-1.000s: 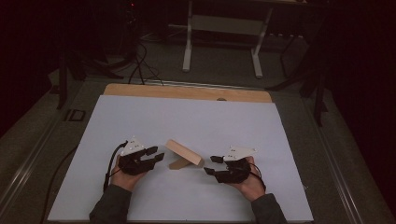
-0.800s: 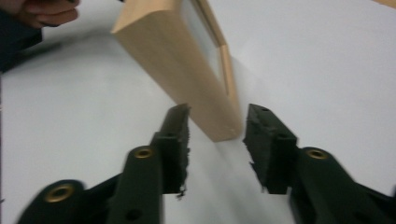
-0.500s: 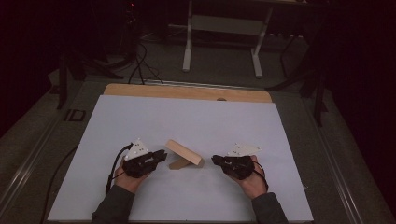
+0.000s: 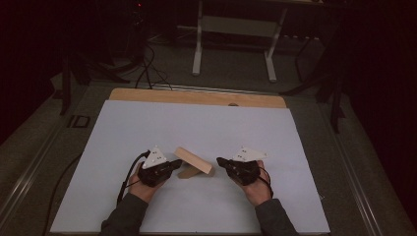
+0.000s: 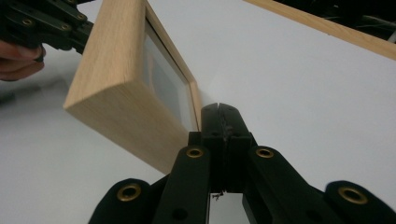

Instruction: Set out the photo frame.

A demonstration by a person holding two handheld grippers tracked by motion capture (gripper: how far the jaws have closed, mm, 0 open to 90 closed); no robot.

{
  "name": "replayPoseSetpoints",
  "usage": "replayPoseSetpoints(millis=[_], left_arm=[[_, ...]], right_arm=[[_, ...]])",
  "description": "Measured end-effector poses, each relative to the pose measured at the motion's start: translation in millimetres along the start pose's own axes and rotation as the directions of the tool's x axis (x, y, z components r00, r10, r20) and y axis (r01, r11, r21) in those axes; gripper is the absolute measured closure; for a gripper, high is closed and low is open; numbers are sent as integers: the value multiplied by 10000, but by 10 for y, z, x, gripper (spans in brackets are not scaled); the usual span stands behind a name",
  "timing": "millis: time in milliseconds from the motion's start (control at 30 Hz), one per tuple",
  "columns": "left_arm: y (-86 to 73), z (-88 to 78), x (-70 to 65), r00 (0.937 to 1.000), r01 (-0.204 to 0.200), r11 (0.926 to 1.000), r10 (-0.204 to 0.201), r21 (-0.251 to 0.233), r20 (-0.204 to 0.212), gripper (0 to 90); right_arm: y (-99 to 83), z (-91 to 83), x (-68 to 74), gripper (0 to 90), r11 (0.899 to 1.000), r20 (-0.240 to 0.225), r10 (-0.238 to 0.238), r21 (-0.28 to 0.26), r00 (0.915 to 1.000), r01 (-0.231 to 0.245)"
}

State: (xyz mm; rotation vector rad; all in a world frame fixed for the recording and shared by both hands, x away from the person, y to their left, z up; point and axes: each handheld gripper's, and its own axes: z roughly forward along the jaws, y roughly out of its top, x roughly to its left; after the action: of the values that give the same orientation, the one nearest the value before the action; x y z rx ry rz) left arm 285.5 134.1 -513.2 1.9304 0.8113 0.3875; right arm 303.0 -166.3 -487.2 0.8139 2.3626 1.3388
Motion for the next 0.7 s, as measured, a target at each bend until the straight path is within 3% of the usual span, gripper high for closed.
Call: replayPoseSetpoints(millis=[433, 700], left_arm=[[11, 42, 23, 9997, 133, 9999, -134, -44, -213, 900], [13, 55, 42, 9997, 132, 9999, -132, 11, -201, 900]], right_arm=[[-6, 88, 79, 896, 9999, -207, -110, 115, 9997, 112], [0, 88, 129, 896, 9994, -109, -300, 138, 9995, 302]])
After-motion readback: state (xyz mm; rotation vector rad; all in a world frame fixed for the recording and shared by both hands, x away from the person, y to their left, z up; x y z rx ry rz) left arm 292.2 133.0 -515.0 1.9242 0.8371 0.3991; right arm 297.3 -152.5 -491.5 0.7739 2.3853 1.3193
